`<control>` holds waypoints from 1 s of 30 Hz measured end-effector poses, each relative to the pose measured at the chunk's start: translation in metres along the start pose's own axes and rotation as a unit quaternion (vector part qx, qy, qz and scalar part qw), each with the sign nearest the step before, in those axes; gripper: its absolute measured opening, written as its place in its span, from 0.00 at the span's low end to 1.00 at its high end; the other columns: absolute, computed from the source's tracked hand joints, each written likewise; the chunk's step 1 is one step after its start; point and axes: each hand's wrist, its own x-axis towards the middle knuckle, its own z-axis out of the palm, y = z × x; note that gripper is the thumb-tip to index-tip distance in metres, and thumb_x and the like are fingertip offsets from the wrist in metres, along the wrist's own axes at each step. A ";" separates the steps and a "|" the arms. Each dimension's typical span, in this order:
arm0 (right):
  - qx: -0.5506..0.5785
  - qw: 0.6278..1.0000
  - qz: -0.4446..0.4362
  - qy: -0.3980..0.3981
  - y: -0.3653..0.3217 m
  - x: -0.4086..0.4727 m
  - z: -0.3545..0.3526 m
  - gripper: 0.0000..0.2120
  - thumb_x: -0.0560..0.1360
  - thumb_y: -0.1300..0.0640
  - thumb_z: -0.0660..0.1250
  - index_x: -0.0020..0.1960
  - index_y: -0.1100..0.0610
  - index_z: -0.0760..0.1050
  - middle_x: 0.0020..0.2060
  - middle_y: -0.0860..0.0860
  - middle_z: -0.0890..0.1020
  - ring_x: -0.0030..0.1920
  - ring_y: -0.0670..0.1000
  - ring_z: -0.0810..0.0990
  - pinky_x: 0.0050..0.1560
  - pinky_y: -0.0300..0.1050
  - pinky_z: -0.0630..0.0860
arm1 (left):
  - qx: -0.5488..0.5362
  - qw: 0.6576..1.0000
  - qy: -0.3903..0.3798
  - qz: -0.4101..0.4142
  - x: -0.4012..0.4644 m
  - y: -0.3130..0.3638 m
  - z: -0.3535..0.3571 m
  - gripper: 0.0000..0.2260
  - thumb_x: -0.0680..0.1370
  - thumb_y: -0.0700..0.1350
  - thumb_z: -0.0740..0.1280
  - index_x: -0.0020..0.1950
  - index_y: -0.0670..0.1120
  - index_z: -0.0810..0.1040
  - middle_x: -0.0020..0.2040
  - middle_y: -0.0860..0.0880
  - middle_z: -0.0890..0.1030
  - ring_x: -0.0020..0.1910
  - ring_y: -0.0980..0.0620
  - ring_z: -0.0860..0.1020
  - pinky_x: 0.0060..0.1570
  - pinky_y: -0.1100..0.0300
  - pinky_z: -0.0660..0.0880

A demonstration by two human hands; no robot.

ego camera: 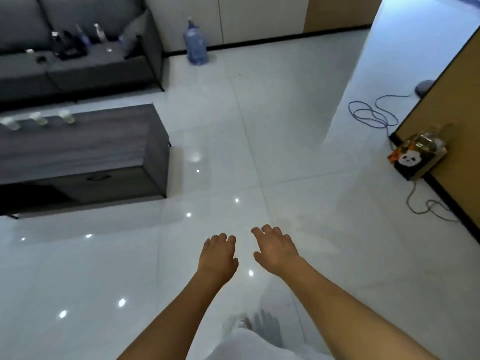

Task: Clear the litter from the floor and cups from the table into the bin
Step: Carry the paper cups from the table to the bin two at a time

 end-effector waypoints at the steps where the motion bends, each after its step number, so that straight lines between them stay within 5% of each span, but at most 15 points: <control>1: -0.004 1.000 -0.015 -0.002 -0.014 0.017 -0.007 0.26 0.78 0.53 0.61 0.74 0.52 0.58 0.68 0.54 0.68 0.65 0.57 0.68 0.61 0.53 0.69 | -0.003 1.000 -0.001 -0.015 0.007 -0.020 -0.006 0.22 0.79 0.50 0.62 0.71 0.46 0.65 0.65 0.47 0.72 0.64 0.48 0.70 0.67 0.56 0.64; 9: -0.040 0.995 -0.075 -0.055 -0.062 0.152 -0.045 0.26 0.77 0.54 0.62 0.73 0.53 0.60 0.67 0.55 0.69 0.64 0.57 0.69 0.60 0.53 0.70 | -0.048 0.994 -0.026 -0.094 0.091 -0.118 -0.036 0.22 0.79 0.51 0.61 0.71 0.47 0.65 0.65 0.47 0.71 0.64 0.47 0.69 0.66 0.56 0.64; 30: -0.068 0.984 -0.139 -0.090 -0.080 0.617 -0.251 0.27 0.77 0.53 0.62 0.73 0.53 0.58 0.65 0.54 0.69 0.64 0.57 0.69 0.58 0.52 0.70 | -0.126 0.975 -0.003 -0.184 0.496 -0.288 -0.223 0.19 0.79 0.51 0.62 0.68 0.46 0.69 0.63 0.47 0.73 0.63 0.48 0.72 0.64 0.55 0.68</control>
